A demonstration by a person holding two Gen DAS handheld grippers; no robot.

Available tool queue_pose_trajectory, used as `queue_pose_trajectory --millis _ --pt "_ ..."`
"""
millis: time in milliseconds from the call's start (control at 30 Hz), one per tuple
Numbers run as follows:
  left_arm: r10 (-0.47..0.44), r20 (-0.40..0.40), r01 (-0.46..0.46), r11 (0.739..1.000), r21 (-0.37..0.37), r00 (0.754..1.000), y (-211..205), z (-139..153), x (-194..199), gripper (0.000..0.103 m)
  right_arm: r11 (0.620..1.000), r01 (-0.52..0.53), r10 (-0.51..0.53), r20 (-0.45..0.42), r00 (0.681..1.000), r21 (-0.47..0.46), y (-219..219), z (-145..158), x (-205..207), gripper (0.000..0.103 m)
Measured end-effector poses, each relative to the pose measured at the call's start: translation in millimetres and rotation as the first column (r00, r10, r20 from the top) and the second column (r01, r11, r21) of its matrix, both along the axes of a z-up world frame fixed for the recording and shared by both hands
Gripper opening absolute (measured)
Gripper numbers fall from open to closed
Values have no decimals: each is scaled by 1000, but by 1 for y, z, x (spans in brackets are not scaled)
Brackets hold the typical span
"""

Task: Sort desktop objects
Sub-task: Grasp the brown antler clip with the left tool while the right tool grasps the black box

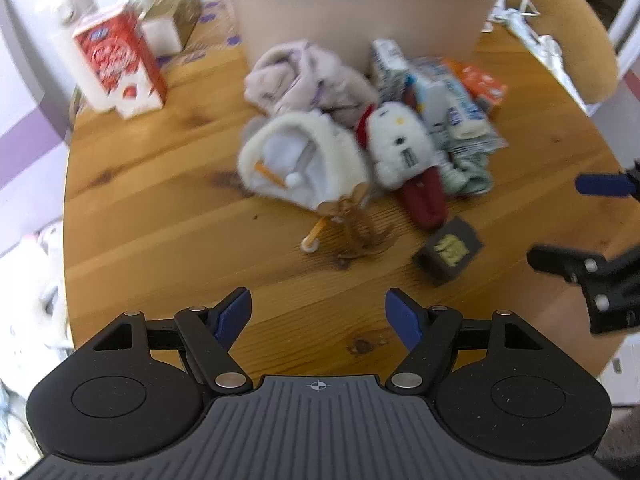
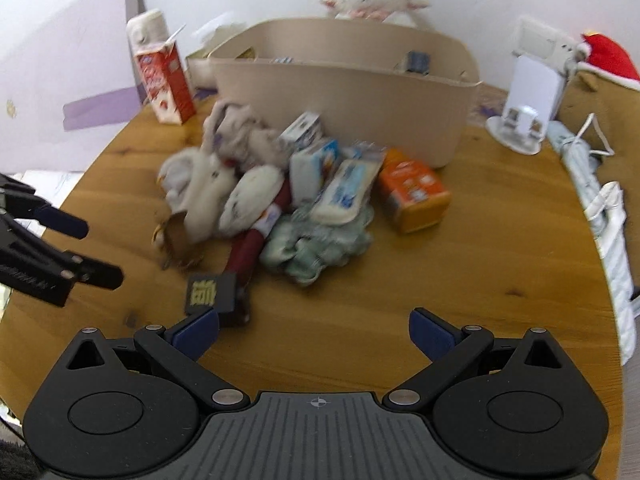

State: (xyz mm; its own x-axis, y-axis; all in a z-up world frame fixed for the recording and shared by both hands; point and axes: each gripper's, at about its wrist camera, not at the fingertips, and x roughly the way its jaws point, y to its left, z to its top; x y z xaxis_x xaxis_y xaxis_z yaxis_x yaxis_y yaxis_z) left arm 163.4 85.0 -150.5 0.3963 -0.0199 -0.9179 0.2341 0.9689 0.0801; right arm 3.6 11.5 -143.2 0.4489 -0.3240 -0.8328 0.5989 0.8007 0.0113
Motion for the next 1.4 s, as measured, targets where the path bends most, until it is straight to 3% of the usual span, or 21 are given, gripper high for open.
queue_pose_trajectory --millis 500,767,933,1167,1300,1400 --pt "-38 61 43 996 -81 997 -6 -26 6 75 979 -204 205 -25 979 20 26 -42 41 98" --pt "-23 69 30 995 -96 997 -17 -30 18 75 983 -185 185 -11 983 10 29 -57 48 91" --pt "-13 83 22 994 -110 996 -20 -31 23 75 985 -171 171 4 985 17 30 -65 46 78" --pt "-33 53 39 993 -113 998 -24 -37 28 43 990 -140 139 28 990 17 37 -77 45 66" --pt "-55 68 62 992 -114 996 -25 -37 26 33 990 -140 140 31 990 10 41 -83 44 61" --pt "-63 71 71 991 -110 995 -27 -37 25 33 990 -139 138 30 990 1 40 -83 43 58"
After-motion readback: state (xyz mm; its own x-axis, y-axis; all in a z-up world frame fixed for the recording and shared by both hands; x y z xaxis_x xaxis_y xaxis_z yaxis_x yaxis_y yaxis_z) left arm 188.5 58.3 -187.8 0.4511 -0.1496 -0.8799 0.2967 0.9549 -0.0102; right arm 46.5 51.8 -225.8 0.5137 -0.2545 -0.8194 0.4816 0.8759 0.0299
